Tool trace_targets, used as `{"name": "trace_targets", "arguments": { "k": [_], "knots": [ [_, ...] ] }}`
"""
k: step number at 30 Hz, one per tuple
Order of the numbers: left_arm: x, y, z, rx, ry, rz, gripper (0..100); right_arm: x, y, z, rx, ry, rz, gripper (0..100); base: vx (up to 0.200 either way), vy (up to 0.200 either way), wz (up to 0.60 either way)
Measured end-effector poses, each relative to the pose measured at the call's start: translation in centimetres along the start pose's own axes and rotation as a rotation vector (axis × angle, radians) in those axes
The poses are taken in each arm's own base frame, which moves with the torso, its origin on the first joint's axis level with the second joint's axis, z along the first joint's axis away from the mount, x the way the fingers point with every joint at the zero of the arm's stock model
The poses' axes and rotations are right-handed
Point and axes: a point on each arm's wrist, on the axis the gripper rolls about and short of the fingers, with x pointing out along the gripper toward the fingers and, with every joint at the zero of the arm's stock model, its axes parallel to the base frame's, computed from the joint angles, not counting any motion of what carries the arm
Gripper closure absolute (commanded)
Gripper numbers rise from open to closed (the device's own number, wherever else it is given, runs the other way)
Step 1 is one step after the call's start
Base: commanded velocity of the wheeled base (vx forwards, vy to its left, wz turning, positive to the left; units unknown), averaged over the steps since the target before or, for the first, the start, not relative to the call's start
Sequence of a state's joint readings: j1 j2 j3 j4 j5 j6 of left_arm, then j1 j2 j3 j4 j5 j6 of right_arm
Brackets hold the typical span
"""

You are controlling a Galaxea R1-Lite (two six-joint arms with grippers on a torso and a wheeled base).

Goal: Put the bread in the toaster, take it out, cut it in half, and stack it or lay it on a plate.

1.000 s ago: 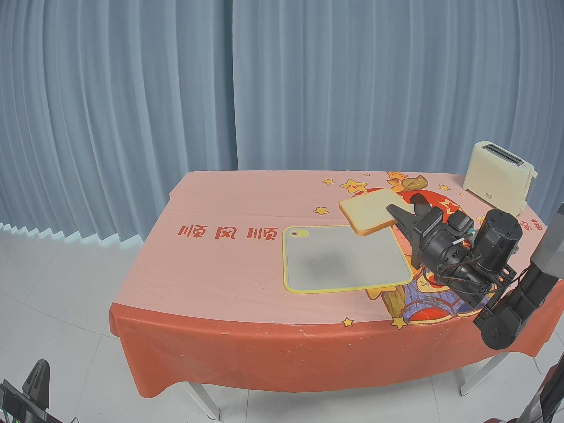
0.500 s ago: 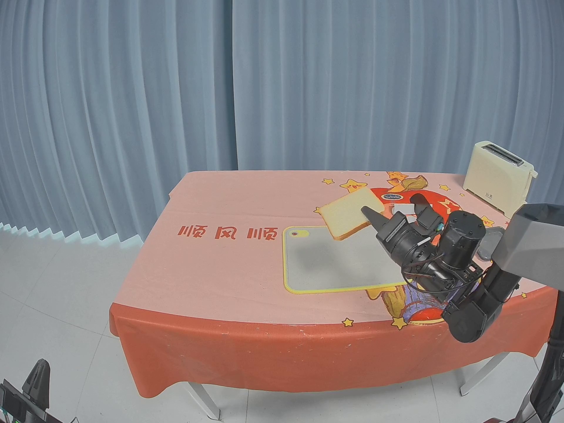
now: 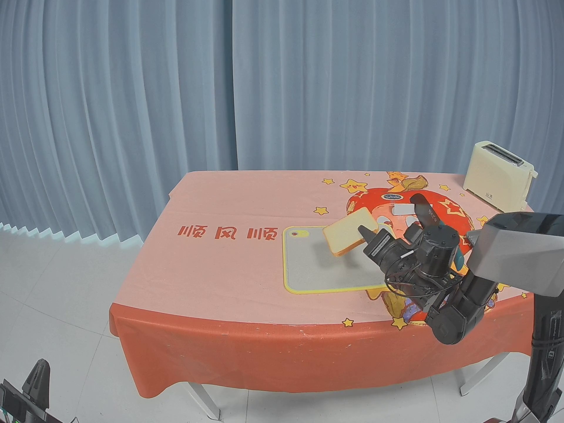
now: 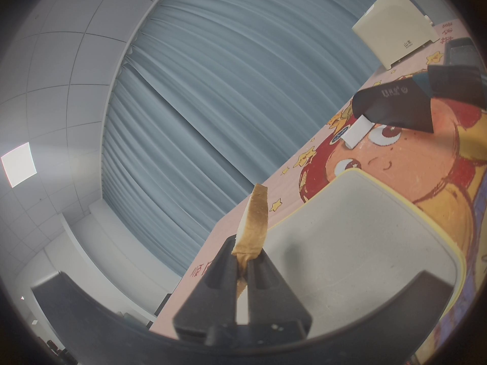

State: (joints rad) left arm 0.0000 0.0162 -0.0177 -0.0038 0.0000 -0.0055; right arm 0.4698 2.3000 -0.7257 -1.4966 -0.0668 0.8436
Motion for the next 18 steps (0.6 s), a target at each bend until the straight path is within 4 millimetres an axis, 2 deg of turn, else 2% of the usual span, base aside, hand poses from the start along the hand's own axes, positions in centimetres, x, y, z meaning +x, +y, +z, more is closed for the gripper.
{"name": "trace_targets", "arguments": {
  "k": [16, 17, 18],
  "knots": [
    [0.0, 0.0, 0.0, 0.0, 0.0, 0.0, 100, 0.0, -1.0, -1.4, -0.006, 0.051, -0.041, 100, 0.0, 0.0, 0.0],
    [0.0, 0.0, 0.0, 0.0, 0.0, 0.0, 100, 0.0, -1.1, -1.6, -0.007, 0.062, -0.052, 0, 0.0, 0.0, 0.0],
    [0.0, 0.0, 0.0, 0.0, 0.0, 0.0, 100, -0.1, -1.1, -1.7, -0.008, 0.071, -0.06, 0, 0.0, 0.0, 0.0]
  ]
}}
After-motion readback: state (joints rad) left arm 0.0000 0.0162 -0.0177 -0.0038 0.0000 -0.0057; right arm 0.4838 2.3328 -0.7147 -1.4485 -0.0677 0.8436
